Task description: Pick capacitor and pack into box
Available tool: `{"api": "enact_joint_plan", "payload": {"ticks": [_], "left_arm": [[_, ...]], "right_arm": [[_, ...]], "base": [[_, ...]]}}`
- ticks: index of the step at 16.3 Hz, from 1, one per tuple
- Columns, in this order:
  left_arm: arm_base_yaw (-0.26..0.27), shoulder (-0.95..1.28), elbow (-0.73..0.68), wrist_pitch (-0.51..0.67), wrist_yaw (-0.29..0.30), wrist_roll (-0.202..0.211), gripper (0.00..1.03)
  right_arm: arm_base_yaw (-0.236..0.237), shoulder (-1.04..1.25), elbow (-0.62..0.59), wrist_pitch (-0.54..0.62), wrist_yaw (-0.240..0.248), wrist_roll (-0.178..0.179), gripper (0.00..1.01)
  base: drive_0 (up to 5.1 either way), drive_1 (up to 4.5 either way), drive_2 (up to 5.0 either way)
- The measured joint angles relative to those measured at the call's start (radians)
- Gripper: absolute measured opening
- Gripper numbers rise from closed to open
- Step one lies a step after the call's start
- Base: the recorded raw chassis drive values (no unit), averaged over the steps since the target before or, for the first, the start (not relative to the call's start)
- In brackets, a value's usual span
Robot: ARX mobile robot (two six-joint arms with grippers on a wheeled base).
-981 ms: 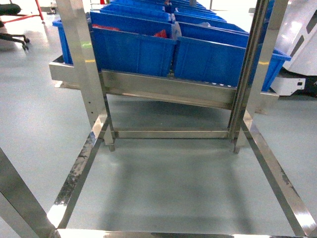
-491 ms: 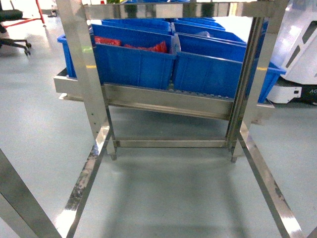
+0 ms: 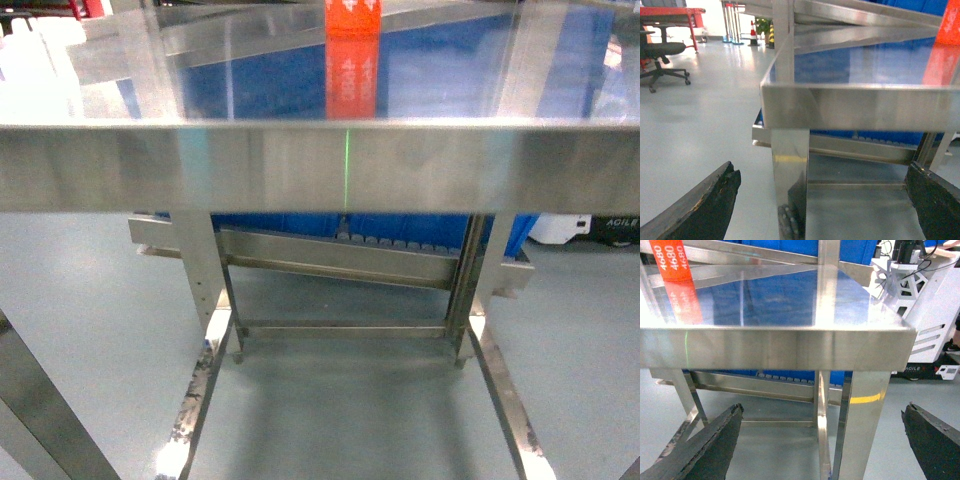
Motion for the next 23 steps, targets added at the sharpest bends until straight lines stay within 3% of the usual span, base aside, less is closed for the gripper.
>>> {"api": "enact_joint_plan", "payload": {"ticks": [23], "left_arm": [[0.0, 0.0, 0.0, 0.0, 0.001, 0.0, 0.98]], "right_arm": [[0.0, 0.0, 0.0, 0.0, 0.0, 0.002, 0.98]], "base": [[0.0, 0.0, 0.0]]}}
